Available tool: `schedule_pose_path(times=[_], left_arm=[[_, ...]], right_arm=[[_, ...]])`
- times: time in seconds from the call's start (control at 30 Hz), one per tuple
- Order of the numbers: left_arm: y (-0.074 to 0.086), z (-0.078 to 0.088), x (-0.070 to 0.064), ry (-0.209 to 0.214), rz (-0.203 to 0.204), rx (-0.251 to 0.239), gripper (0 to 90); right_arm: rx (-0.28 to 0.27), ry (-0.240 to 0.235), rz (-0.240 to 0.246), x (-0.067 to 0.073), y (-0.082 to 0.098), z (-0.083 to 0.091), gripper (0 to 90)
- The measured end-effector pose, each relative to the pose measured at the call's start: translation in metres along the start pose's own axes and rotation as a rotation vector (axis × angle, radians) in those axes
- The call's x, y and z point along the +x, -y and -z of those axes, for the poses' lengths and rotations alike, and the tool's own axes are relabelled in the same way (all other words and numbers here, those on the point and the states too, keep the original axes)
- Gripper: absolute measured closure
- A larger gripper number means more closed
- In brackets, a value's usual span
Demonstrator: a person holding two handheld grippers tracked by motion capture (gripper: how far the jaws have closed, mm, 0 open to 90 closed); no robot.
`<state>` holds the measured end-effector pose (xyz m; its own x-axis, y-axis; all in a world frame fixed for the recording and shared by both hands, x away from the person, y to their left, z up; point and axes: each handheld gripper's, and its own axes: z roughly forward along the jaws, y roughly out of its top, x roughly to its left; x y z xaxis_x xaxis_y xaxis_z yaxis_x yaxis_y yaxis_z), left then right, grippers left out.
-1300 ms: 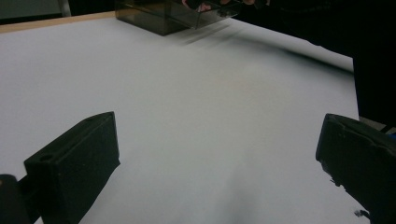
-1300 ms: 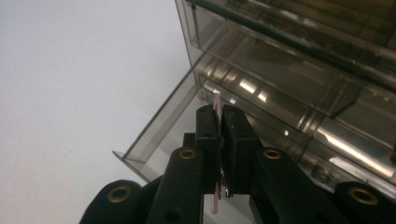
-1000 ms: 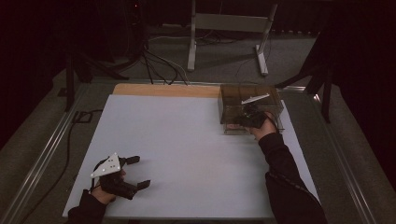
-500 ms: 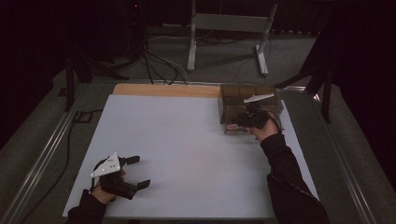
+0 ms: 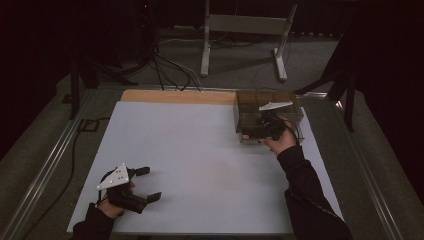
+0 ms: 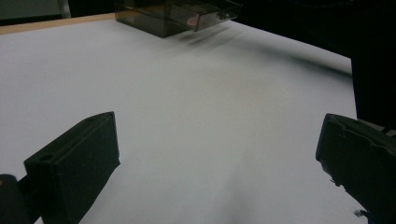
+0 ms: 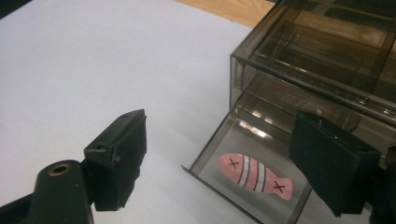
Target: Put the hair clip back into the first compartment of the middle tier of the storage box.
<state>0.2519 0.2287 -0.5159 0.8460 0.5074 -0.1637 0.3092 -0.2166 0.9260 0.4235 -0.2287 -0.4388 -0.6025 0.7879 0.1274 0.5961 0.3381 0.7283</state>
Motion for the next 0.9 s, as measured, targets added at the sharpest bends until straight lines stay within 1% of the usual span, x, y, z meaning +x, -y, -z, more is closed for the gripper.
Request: schedule_pose_path(times=[0.03, 0.1, 0.13, 0.17, 0.2, 0.27, 0.3, 0.33, 0.37, 0.43, 0.5, 0.6, 0.7, 0.77, 0.9], left_arm=[[0.0, 0.0, 0.0, -0.001, 0.0, -0.002, 0.4], [-0.001, 0.0, 0.001, -0.002, 0.0, -0.003, 0.4], [-0.001, 0.0, 0.001, -0.001, 0.0, -0.003, 0.4], [-0.001, 0.0, 0.001, -0.001, 0.0, -0.003, 0.4], [-0.001, -0.001, 0.0, -0.002, 0.0, -0.003, 0.4], [-0.001, -0.001, 0.0, -0.001, 0.002, -0.005, 0.4], [-0.001, -0.001, 0.0, -0.001, 0.0, -0.004, 0.4], [-0.001, -0.001, 0.0, -0.002, -0.001, -0.003, 0.4], [-0.001, -0.001, 0.0, -0.001, 0.0, -0.004, 0.4], [-0.001, -0.001, 0.0, -0.002, -0.001, -0.004, 0.4], [-0.001, -0.001, 0.0, -0.001, 0.0, -0.001, 0.4], [-0.001, -0.001, -0.001, 0.0, -0.002, 0.0, 0.4], [0.0, 0.0, -0.001, -0.003, -0.004, -0.001, 0.4], [0.0, 0.001, -0.001, -0.004, -0.003, -0.002, 0.4], [0.0, 0.001, -0.001, -0.001, -0.004, -0.003, 0.4]], right_arm=[[-0.006, -0.004, 0.002, 0.002, -0.001, 0.001, 14.4], [-0.017, 0.001, 0.006, 0.005, -0.002, 0.003, 11.2], [-0.021, 0.0, 0.006, 0.006, -0.003, 0.004, 7.6], [-0.024, -0.015, 0.012, 0.006, -0.003, 0.005, 3.8], [-0.029, -0.022, 0.017, 0.007, -0.004, 0.006, 2.7], [-0.031, -0.031, 0.02, 0.009, -0.005, 0.007, 1.8], [-0.033, -0.031, 0.031, 0.011, -0.006, 0.008, 1.7], [-0.035, -0.031, 0.038, 0.012, -0.006, 0.009, 1.3], [-0.043, -0.019, 0.041, 0.014, -0.006, 0.01, 0.0], [-0.058, -0.02, 0.045, 0.016, -0.006, 0.013, 0.0], [-0.08, -0.016, 0.042, 0.018, -0.007, 0.015, 0.0], [-0.104, -0.038, 0.031, 0.021, -0.007, 0.018, 0.0], [-0.122, -0.033, 0.046, 0.028, -0.005, 0.021, 0.0], [-0.132, -0.043, 0.05, 0.033, -0.003, 0.022, 0.0], [-0.131, -0.057, 0.066, 0.043, 0.002, 0.019, 0.0]])
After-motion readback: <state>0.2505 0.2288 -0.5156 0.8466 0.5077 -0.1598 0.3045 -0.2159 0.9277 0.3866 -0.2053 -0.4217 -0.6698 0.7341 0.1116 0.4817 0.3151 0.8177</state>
